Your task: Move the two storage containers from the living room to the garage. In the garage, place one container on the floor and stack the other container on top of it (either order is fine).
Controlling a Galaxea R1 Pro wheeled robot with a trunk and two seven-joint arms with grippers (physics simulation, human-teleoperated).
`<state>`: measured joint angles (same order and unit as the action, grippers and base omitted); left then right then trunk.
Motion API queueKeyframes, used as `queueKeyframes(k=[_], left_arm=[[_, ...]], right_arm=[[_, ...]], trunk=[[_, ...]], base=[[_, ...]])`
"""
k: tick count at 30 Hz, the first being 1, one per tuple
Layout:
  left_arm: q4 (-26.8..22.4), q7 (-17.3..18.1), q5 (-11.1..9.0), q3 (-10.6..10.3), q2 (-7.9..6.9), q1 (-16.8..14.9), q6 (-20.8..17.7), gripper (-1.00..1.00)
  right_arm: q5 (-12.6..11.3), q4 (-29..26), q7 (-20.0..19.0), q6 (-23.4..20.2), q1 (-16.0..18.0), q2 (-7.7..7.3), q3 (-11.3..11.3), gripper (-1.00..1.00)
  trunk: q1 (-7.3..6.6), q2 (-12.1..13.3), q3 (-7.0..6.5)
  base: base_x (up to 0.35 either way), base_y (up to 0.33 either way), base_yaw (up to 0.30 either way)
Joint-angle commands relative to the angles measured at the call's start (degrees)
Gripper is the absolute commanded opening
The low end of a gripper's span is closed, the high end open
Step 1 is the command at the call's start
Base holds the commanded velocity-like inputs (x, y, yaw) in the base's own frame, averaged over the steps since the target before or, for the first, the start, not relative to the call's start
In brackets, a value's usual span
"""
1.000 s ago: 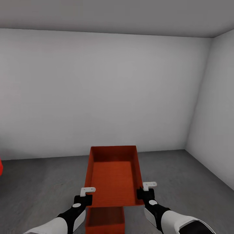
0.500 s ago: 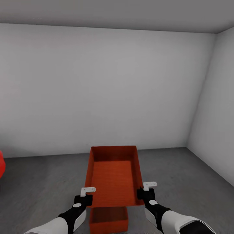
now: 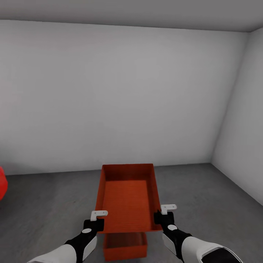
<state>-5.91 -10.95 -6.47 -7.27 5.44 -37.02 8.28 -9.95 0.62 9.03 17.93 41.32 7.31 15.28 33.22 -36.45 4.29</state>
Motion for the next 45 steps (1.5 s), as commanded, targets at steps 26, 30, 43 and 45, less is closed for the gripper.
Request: queueKeyframes(k=[26, 30, 43, 45], left_arm=[[-0.16, -0.47, 0.14, 0.24, 0.09, -0.07, 0.15, -1.0], [-0.16, -0.47, 0.14, 0.24, 0.09, -0.07, 0.15, -1.0], [-0.16, -0.48, 0.14, 0.24, 0.09, -0.07, 0.15, -1.0], [-0.16, -0.48, 0.14, 0.24, 0.09, -0.07, 0.15, -1.0]], right_arm=[[-0.68, 0.17, 0.2, 0.15, 0.06, 0.78, -2.27, -1.0], [-0.68, 0.17, 0.2, 0.17, 0.05, 0.78, -2.27, -1.0], [-0.68, 0.17, 0.24, 0.22, 0.04, 0.78, -2.29, -1.0], [-0.68, 0.17, 0.21, 0.18, 0.05, 0.78, -2.27, -1.0]], trunk=[[0.03, -0.1, 2.5], [0.03, -0.1, 2.87], [0.03, -0.1, 4.07], [0.03, -0.1, 4.25]], base=[[0.009, 0.019, 0.0], [0.0, 0.0, 0.0], [0.0, 0.0, 0.0], [0.0, 0.0, 0.0]])
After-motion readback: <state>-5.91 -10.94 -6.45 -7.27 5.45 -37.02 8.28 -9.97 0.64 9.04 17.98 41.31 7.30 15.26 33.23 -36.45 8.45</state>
